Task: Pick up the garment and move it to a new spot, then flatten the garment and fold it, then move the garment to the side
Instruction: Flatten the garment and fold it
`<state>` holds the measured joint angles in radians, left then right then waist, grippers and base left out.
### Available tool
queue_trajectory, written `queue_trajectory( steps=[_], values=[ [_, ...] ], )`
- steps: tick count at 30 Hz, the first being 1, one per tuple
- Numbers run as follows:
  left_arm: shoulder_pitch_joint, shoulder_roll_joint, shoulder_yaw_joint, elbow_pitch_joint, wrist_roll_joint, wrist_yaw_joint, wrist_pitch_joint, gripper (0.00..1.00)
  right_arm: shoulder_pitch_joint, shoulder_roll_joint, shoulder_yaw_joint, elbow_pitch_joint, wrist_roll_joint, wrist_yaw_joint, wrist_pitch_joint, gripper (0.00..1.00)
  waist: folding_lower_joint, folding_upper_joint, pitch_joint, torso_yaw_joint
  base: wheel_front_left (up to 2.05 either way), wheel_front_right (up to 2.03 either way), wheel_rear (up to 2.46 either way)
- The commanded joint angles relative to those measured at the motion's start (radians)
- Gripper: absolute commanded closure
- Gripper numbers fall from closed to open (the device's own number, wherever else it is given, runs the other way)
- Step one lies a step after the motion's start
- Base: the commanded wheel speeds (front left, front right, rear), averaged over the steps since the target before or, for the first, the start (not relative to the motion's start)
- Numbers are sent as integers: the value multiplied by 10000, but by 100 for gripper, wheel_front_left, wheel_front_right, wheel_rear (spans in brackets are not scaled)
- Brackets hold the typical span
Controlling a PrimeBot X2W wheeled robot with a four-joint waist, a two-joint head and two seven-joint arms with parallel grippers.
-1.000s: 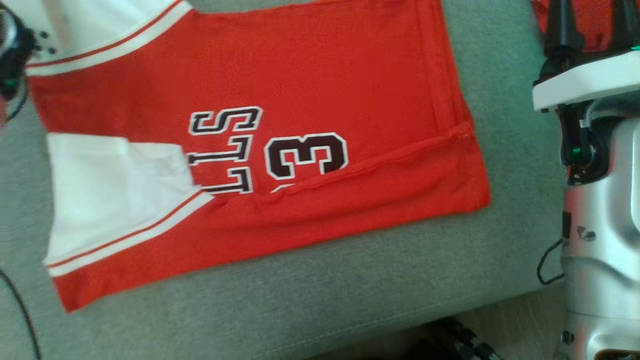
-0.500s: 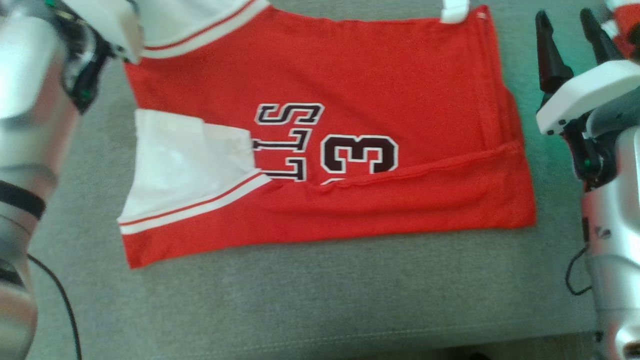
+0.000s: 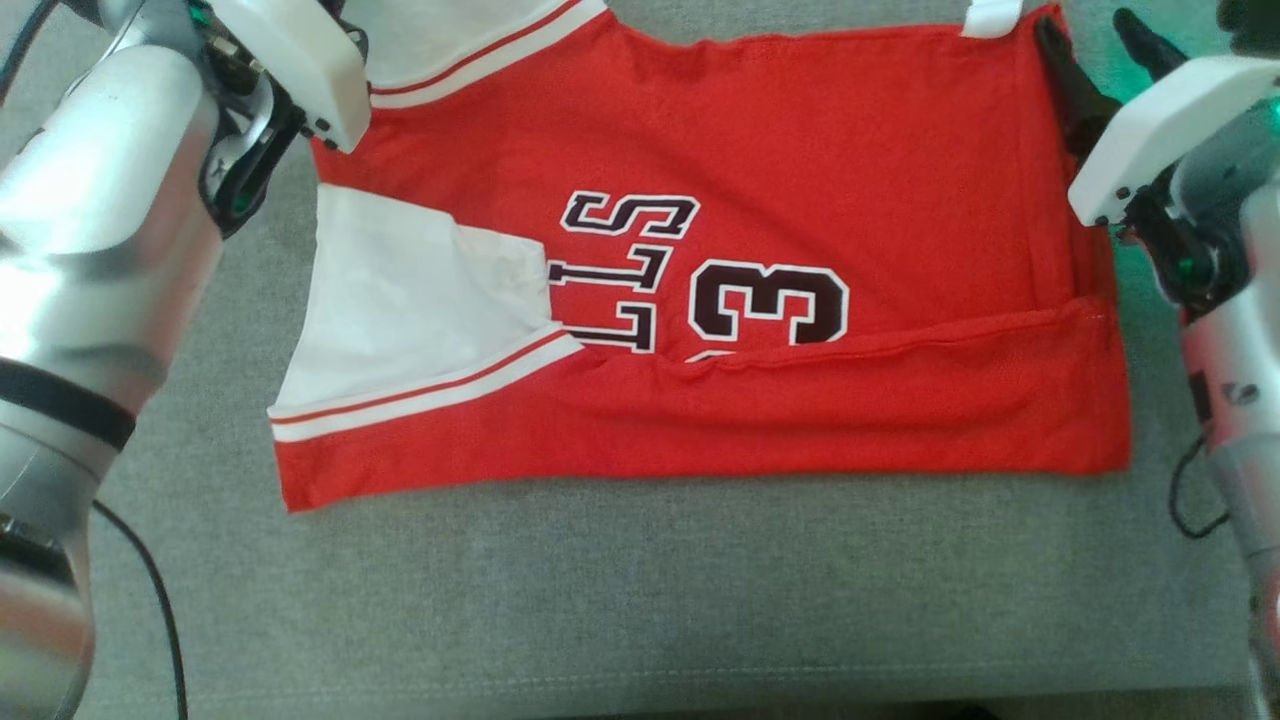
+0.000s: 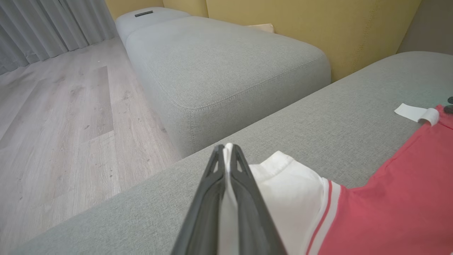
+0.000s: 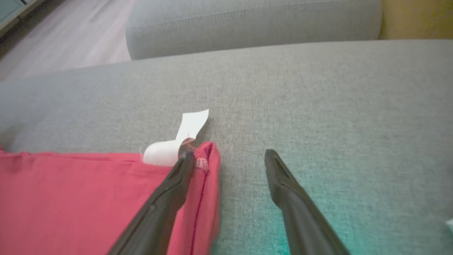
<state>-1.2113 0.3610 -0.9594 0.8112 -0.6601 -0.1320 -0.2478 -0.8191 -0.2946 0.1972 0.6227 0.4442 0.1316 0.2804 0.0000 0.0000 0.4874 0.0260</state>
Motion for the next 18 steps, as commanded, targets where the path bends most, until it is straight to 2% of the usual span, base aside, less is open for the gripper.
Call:
queue_trajectory(
  steps=[1,11,12,13,18],
  values=[
    [-481,318,265,-211,61,26,-18,100,-402,-157,374,-122,232,-9,132,0,0,0,85,55,0,0,0],
    [-579,29,130,-156,34,40,-5,100,-1163,-999,2198,999,1531,-9,972,0,0,0,250,360,0,0,0],
    [-582,21,122,-126,29,39,-8,100,-1225,-1099,2402,1040,1630,-9,1085,62,0,0,243,365,0,0,0],
    [-579,24,119,-86,20,39,-13,100,-1307,-1210,2582,1059,1700,-9,1134,100,0,0,224,357,0,0,0],
    [-529,66,162,142,-70,36,-40,100,-1664,-1476,3014,1145,2045,-9,1058,100,0,0,61,274,0,0,0]
  ],
)
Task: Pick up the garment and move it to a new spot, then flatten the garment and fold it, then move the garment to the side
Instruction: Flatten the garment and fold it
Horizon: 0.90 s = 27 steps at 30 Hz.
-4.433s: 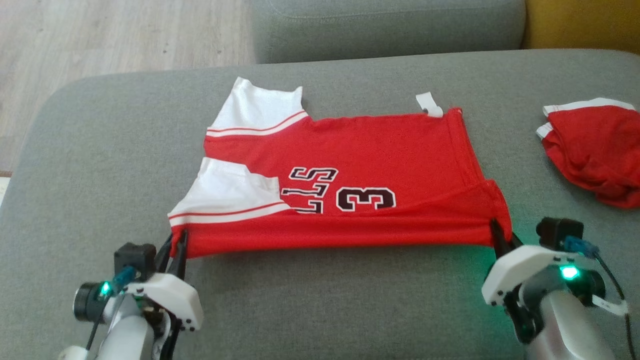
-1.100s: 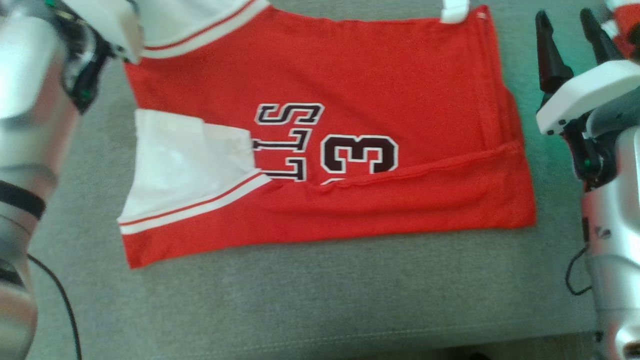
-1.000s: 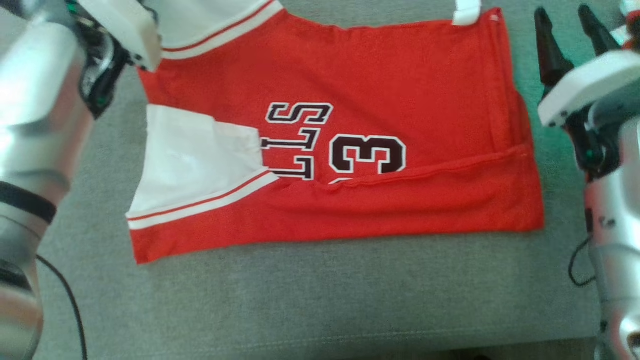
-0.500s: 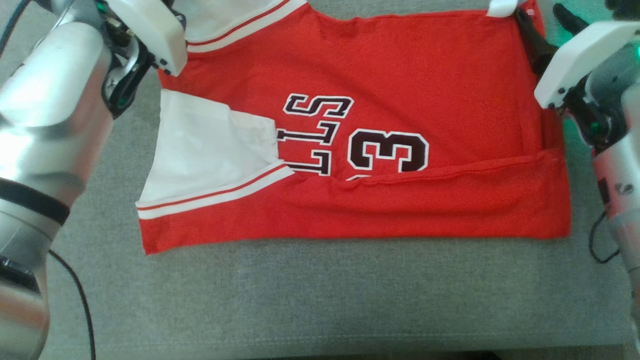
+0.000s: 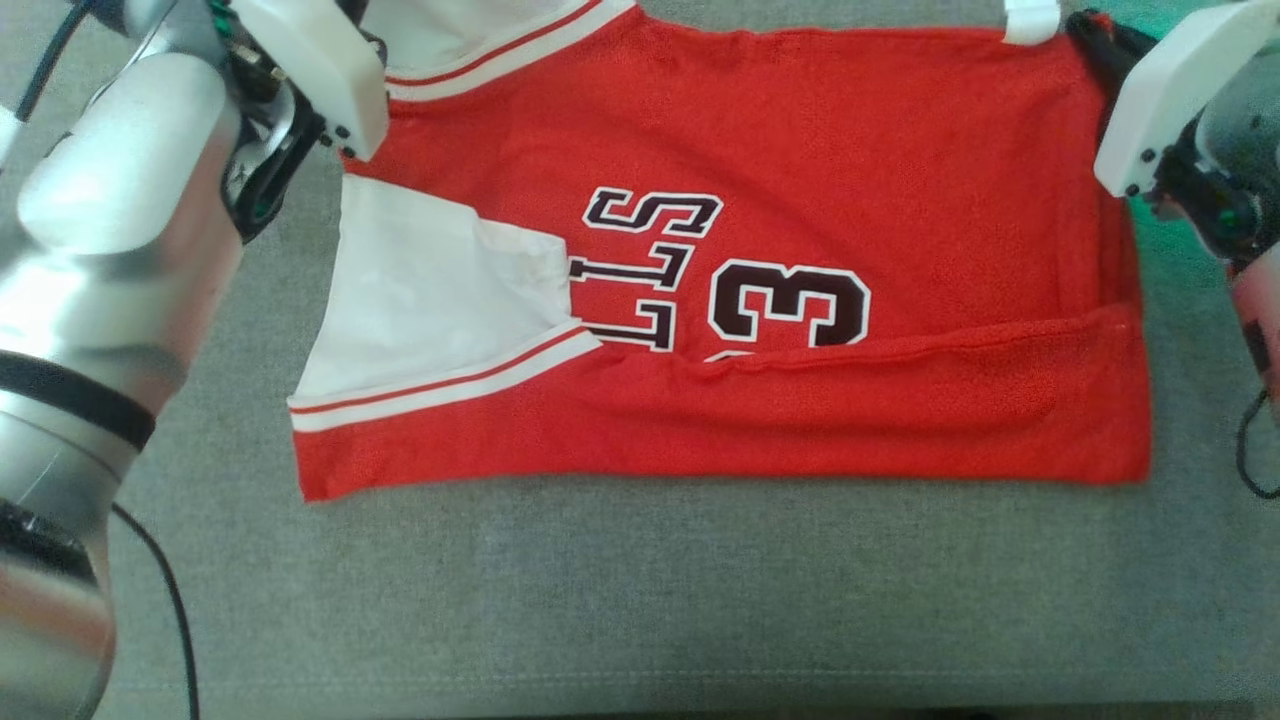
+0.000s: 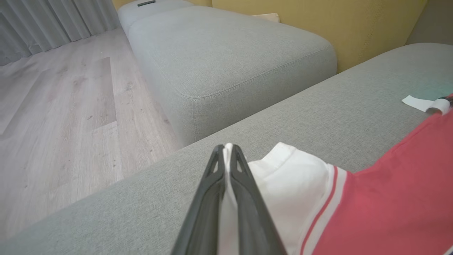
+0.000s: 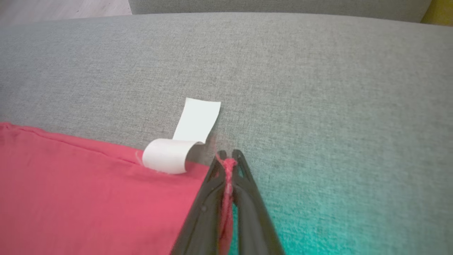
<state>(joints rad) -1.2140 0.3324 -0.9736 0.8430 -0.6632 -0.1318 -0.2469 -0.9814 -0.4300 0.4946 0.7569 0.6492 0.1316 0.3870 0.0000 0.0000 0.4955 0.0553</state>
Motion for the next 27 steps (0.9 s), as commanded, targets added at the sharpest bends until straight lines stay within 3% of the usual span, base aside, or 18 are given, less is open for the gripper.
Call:
queue_trajectory(
  steps=[1,11,17,27],
  values=[
    [-507,370,336,-105,-72,34,-57,100,-125,-153,117,-183,75,-9,-60,100,0,0,-64,-49,0,0,0],
    [-1393,627,933,686,-64,110,-139,100,-1392,-120,291,279,409,-9,-1548,100,0,0,-200,-334,0,0,0],
    [-2023,676,1791,392,394,405,-146,100,-2245,43,361,793,12,-9,-3345,100,0,0,-43,-371,0,0,0],
    [-1003,622,2406,-179,1179,182,-148,100,-2046,67,934,1422,381,-9,-4553,100,0,0,-339,-227,0,0,0]
  ],
)
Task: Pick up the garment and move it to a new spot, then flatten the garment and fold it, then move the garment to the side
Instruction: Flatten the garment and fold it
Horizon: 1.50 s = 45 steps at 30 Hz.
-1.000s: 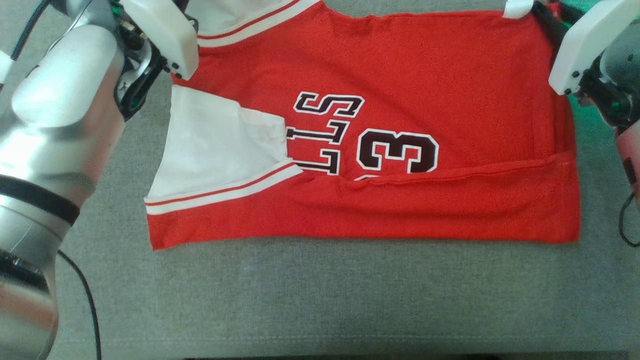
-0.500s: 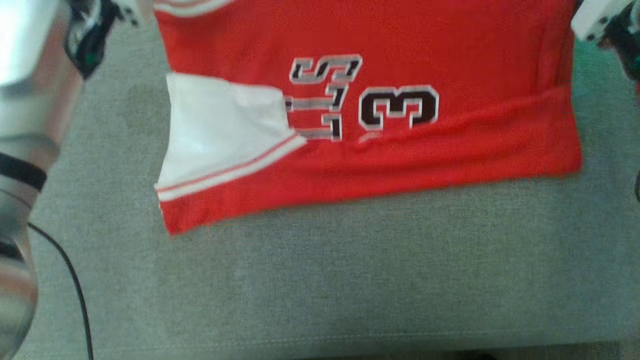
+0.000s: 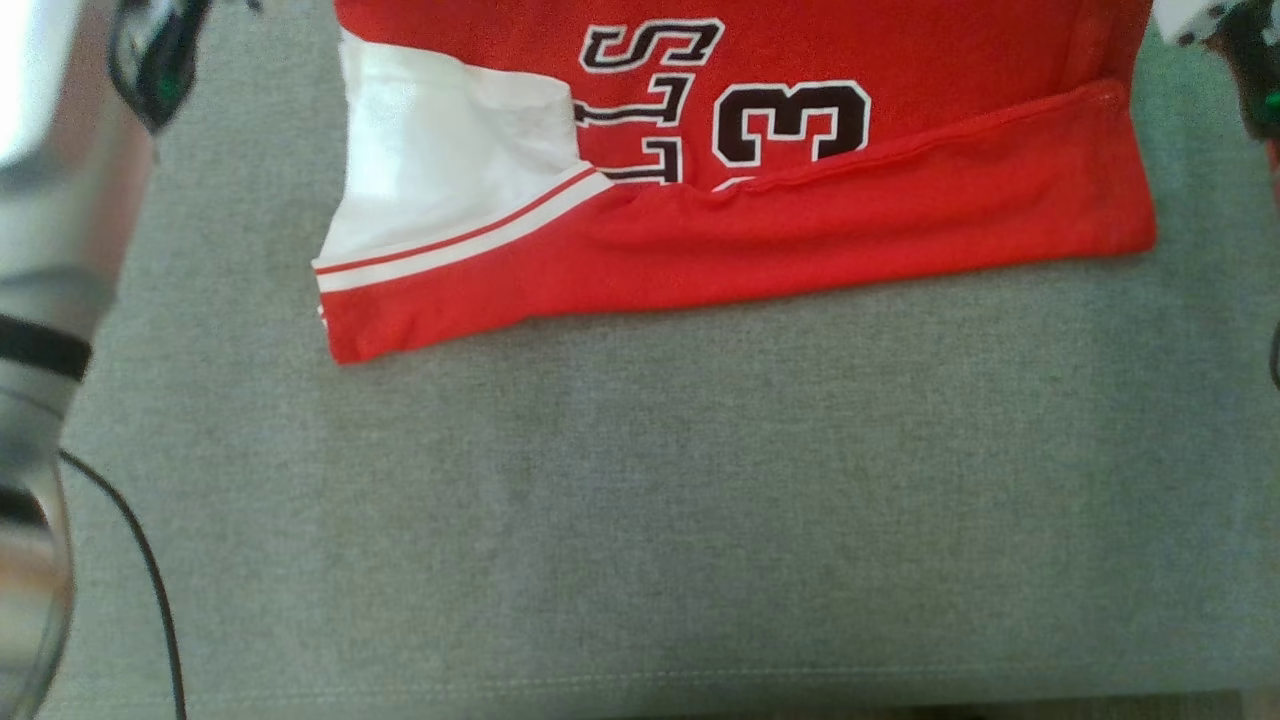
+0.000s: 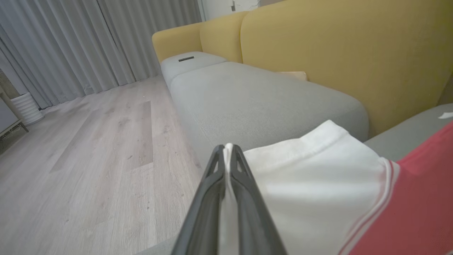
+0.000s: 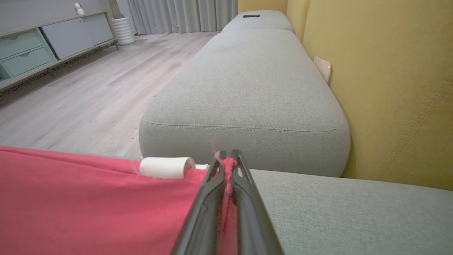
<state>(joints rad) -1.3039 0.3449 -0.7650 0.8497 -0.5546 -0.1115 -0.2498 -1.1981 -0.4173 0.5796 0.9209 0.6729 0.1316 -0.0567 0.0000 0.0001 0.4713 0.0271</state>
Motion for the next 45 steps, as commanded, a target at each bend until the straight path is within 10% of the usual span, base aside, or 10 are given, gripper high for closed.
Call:
queue_trajectory(
  steps=[1,30,42,43,44,45],
  values=[
    [64,517,318,-321,152,-51,-119,100,226,-127,181,-253,258,-9,-139,100,0,-1,-166,81,0,0,0],
    [3825,2779,-2969,-3790,-2031,-191,1498,100,3808,-3176,3053,-3081,3479,-9,1937,100,0,-1,-1925,484,0,0,0],
    [4023,2687,-3587,-3528,-2269,-191,1551,100,3789,-3507,3920,-3219,3516,-9,2832,100,0,-1,-1685,377,0,0,0],
    [4035,2630,-3625,-3459,-2290,-191,1541,100,3789,-3510,3941,-3162,3527,-9,2883,32,0,-1,-1678,375,0,0,0],
    [4044,2576,-3652,-3381,-2300,-191,1513,68,3795,-3499,3971,-3131,3556,-9,2959,0,0,-1,-1677,375,0,0,0],
    [4055,2525,-3668,-3296,-2311,-191,1478,16,3809,-3485,3971,-3102,3629,-9,3023,0,0,-1,-1685,373,0,0,0]
  ],
)
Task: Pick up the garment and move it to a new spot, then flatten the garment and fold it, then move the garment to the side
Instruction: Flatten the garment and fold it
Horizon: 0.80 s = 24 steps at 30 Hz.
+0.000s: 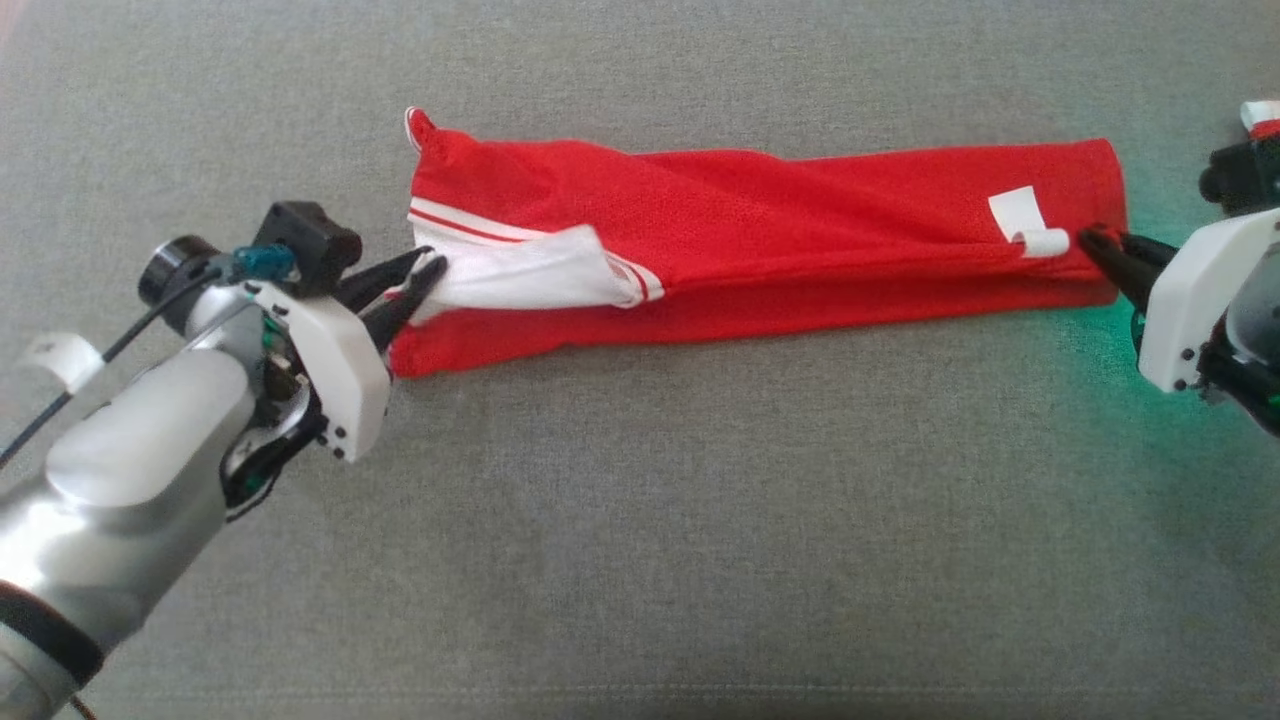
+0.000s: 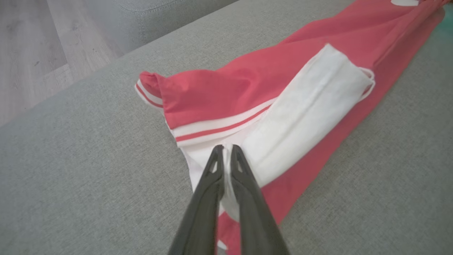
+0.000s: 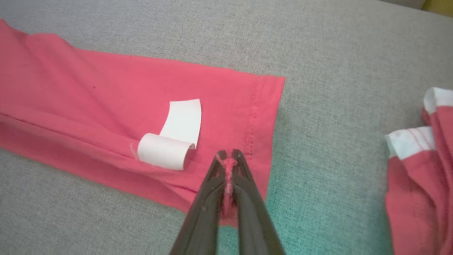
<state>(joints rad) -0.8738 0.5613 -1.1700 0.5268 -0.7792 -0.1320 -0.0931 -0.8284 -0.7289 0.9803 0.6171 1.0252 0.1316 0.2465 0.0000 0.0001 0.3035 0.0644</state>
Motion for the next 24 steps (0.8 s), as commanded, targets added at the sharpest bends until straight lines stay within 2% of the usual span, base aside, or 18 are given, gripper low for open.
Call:
queue_trajectory(
  steps=[1,6,12,14,20,24],
  values=[
    [-221,311,376,19,-100,14,-111,0,125,-359,-47,-50,192,-9,63,0,0,-1,-24,-4,0,0,0],
    [-123,216,528,317,-241,146,-489,0,77,-475,-179,-97,523,-9,303,0,0,-1,-210,-59,0,0,0],
    [-84,228,1036,307,-536,541,-1063,0,-63,-549,-644,-285,959,-9,51,0,0,-1,-494,-96,0,0,0],
    [-39,235,1391,216,-731,801,-1296,0,-79,-508,-890,-388,1137,-9,-188,0,0,-1,-643,-117,0,0,0],
    [435,137,3139,-605,-1217,1856,-1671,0,134,-104,-1765,-678,1424,-9,-1678,0,0,-1,-1024,-140,0,0,0],
    [1451,-213,5225,-1942,-689,2512,-1682,0,491,466,-2288,-703,1236,-9,-3026,0,0,-1,-1237,-194,0,0,0]
  ],
)
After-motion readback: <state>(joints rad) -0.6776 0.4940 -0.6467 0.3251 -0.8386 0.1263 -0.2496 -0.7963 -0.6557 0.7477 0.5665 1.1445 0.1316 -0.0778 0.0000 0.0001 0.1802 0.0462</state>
